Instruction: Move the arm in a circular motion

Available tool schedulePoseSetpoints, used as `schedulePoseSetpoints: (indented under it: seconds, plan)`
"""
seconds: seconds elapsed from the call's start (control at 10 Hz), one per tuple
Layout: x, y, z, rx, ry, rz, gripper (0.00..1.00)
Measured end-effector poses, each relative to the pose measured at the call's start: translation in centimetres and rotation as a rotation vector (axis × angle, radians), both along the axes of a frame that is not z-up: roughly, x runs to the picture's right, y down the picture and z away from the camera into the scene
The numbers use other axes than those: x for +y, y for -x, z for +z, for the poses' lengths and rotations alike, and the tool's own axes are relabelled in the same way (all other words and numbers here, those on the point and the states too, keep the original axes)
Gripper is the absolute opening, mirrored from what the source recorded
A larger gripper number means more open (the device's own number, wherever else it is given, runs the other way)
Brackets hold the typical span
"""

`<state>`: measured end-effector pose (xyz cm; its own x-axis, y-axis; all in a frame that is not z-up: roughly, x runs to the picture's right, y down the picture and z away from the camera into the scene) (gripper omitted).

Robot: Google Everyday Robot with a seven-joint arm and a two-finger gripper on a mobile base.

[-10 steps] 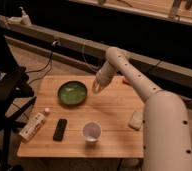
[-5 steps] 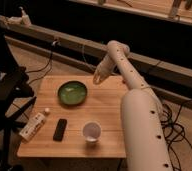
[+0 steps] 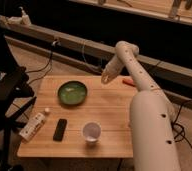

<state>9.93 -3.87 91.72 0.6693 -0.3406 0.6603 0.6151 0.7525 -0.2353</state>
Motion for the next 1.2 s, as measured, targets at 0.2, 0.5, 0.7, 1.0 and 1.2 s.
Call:
schedulePoseSetpoints:
  seconds: [0.2, 0.5, 0.7, 1.0, 1.2]
  plan:
    - [0.3, -2.2, -0.8, 0.052, -0.013, 0.029, 0.00]
    - [2.1, -8.1, -3.3, 0.150, -0.032, 0.080, 0.00]
    - [3.8, -12.4, -5.4, 0.201, -0.037, 0.114, 0.00]
    - [6.8, -14.5, -8.1, 0.219, -0.036, 0.125, 0.21]
    - [6.9, -13.2, -8.6, 0.204, -0.044, 0.136, 0.41]
